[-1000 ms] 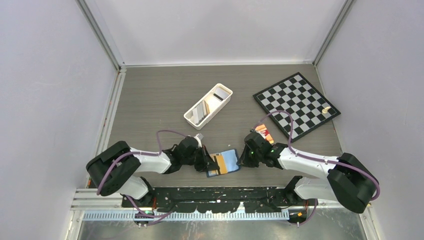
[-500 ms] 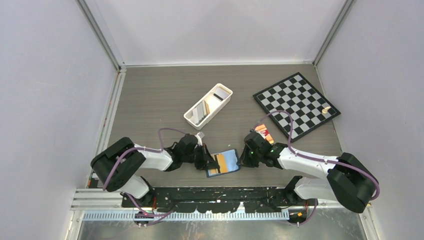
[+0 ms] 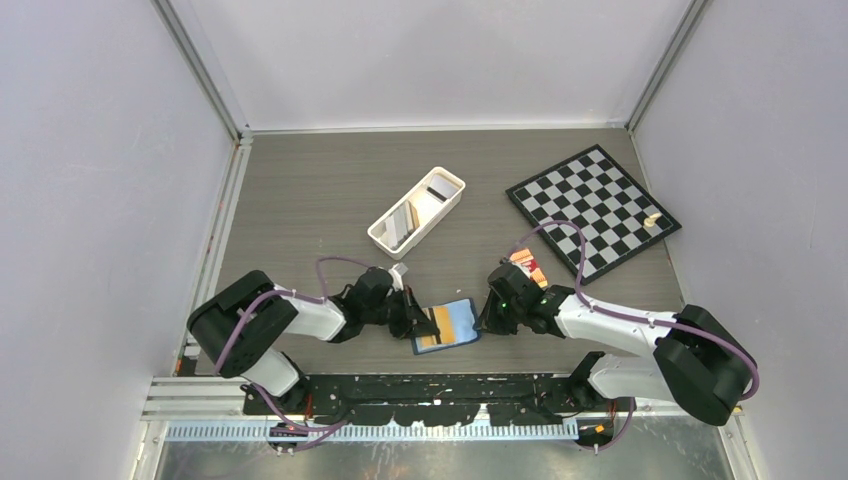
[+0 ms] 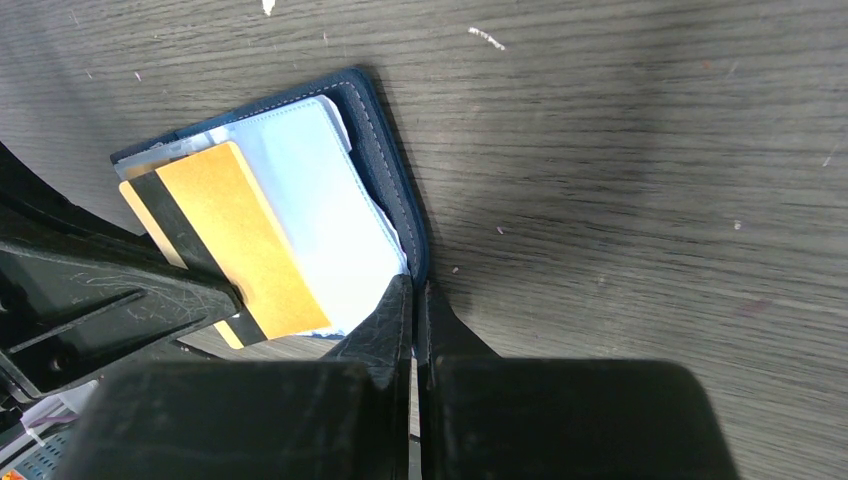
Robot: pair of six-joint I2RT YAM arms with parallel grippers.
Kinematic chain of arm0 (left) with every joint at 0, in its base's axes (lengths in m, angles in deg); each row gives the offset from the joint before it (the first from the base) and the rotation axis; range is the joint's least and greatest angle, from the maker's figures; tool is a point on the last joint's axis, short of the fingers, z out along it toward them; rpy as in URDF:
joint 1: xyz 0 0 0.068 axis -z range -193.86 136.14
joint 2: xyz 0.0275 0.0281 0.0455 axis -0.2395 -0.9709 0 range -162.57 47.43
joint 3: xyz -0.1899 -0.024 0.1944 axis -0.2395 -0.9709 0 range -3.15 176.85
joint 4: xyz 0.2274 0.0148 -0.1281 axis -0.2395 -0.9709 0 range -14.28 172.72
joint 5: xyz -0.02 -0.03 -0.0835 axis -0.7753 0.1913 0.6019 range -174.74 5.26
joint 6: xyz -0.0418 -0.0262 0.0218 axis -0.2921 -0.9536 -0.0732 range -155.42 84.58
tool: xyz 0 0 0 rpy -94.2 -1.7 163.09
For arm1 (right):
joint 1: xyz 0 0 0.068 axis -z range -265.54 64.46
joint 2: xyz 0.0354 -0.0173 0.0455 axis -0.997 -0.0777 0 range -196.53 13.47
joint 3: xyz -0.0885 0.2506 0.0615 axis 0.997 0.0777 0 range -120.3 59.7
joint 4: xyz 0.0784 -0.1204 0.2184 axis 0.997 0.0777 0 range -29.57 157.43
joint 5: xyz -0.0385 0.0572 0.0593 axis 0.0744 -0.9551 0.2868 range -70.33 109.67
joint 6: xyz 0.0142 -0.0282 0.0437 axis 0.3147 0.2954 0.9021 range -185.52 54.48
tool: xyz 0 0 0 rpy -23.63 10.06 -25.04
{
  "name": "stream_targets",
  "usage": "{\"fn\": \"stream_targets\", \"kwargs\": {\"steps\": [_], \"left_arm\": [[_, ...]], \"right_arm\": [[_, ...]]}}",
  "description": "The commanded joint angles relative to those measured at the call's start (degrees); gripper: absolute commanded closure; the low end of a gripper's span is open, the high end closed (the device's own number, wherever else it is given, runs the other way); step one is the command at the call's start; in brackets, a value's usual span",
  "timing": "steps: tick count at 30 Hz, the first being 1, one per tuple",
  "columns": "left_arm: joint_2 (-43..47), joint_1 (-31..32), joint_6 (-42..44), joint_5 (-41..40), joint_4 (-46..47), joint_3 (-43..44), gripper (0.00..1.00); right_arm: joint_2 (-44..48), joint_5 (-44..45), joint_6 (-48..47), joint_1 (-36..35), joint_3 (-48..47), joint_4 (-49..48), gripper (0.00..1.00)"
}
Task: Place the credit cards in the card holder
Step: Insert the credit card into the card holder.
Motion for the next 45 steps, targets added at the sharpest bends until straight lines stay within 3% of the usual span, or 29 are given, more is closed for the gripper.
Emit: {"fn": "stream_targets", "kwargs": {"steps": [1, 17, 37, 45], "left_arm": [[-1.8, -1.4, 1.7, -5.5, -2.9, -1.8, 1.0], [-6.5, -0.7, 2.6, -0.6, 0.1, -0.2, 1.0], [-4.3, 0.8, 0.0, -0.1, -0.1, -3.9, 1.0], [-8.7, 0.9, -0.3, -0.9, 5.3, -3.2, 1.0]], "right_arm": [[-1.7, 4.0, -1.2, -0.4, -0.1, 3.2, 1.0], [-2.2, 3.9, -1.1, -0.4, -0.5, 2.9, 1.0], [-2.6, 4.0, -1.2, -0.4, -1.0, 2.9, 1.0], [-2.6, 3.4, -1.3, -0.5, -0.9, 2.3, 1.0]]}}
